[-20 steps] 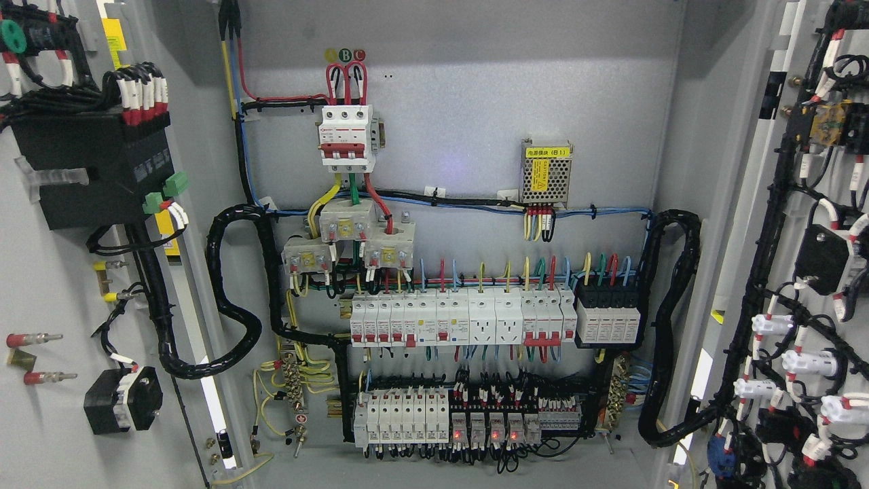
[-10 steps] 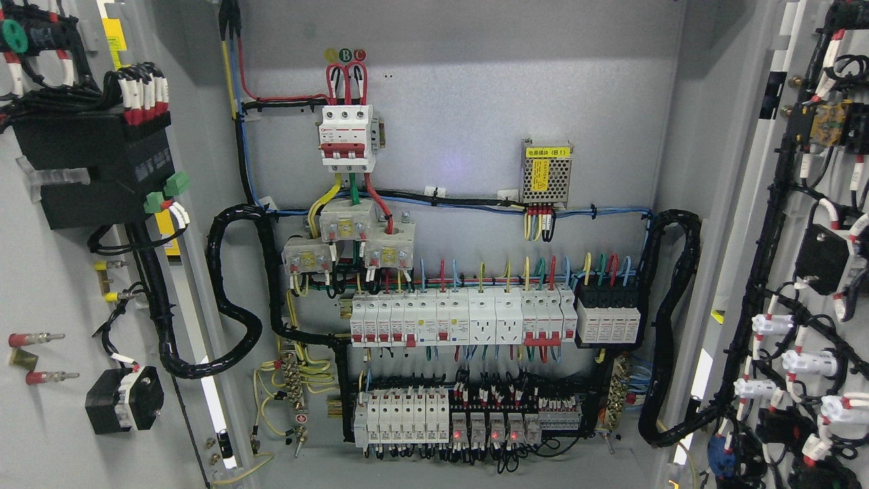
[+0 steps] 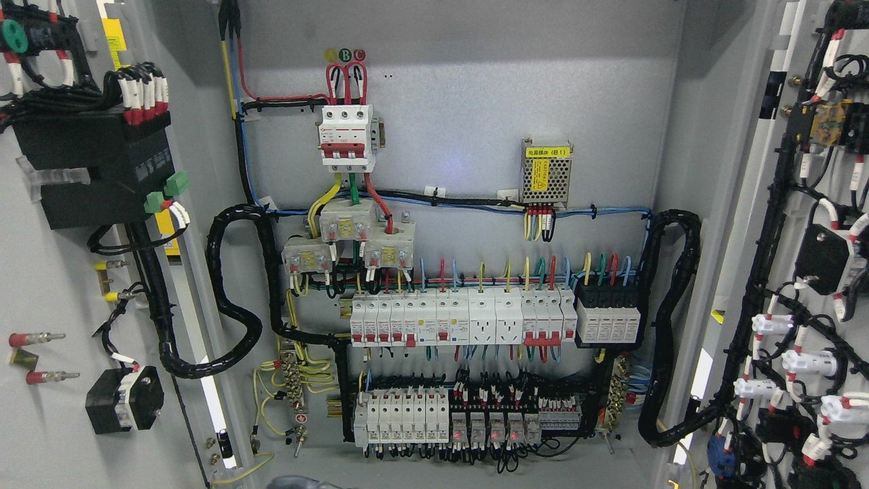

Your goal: Open door with both hands

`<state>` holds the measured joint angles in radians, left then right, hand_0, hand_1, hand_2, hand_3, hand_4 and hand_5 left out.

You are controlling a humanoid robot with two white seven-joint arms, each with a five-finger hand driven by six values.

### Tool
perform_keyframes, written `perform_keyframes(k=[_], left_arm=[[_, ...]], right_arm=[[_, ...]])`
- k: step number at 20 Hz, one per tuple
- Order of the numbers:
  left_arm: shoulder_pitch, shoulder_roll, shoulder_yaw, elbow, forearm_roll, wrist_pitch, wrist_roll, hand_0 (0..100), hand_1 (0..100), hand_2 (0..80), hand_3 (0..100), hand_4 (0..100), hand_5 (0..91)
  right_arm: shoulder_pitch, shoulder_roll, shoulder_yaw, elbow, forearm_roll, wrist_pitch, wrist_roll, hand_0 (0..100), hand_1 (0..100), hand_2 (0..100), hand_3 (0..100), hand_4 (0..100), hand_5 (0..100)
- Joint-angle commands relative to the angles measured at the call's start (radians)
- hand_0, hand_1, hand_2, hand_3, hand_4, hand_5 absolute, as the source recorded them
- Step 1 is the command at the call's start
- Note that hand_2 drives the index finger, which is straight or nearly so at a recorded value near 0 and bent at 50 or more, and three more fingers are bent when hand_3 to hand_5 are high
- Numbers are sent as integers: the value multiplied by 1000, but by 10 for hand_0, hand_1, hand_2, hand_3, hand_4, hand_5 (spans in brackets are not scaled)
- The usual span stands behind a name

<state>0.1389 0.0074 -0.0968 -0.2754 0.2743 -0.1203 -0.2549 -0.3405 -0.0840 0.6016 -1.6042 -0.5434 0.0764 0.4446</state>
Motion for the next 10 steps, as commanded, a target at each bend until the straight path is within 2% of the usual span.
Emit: perform_keyframes(k=[1, 3, 4, 6, 8, 10], left_arm=[[135, 36, 3, -610, -1, 2, 5, 339, 191, 0, 109, 0, 0], [192, 45, 9, -787, 2, -4, -1, 337, 181, 22, 131, 0, 0], [224, 52, 25, -886, 11, -1, -7, 331, 185, 38, 145, 0, 0], [277, 49, 71, -1039, 13, -2, -46, 317, 206, 60, 163, 0, 0], [327, 69, 78, -1175, 13, -9, -96, 305, 224, 97, 174, 11, 0], [391, 97, 84, -1272, 14, -47, -118, 290, 242, 106, 186, 31, 0]], right_arm=[[195, -186, -209, -103, 2, -108, -41, 214, 108, 0, 0, 0, 0], [259, -187, -233, -132, 2, -170, -91, 214, 107, 0, 0, 0, 0], [294, -195, -249, -152, 3, -188, -121, 214, 107, 0, 0, 0, 0], [369, -215, -275, -207, 3, -202, -153, 214, 107, 0, 0, 0, 0], [440, -217, -305, -250, 29, -217, -155, 214, 107, 0, 0, 0, 0], [503, -218, -336, -284, 77, -260, -155, 215, 107, 0, 0, 0, 0]])
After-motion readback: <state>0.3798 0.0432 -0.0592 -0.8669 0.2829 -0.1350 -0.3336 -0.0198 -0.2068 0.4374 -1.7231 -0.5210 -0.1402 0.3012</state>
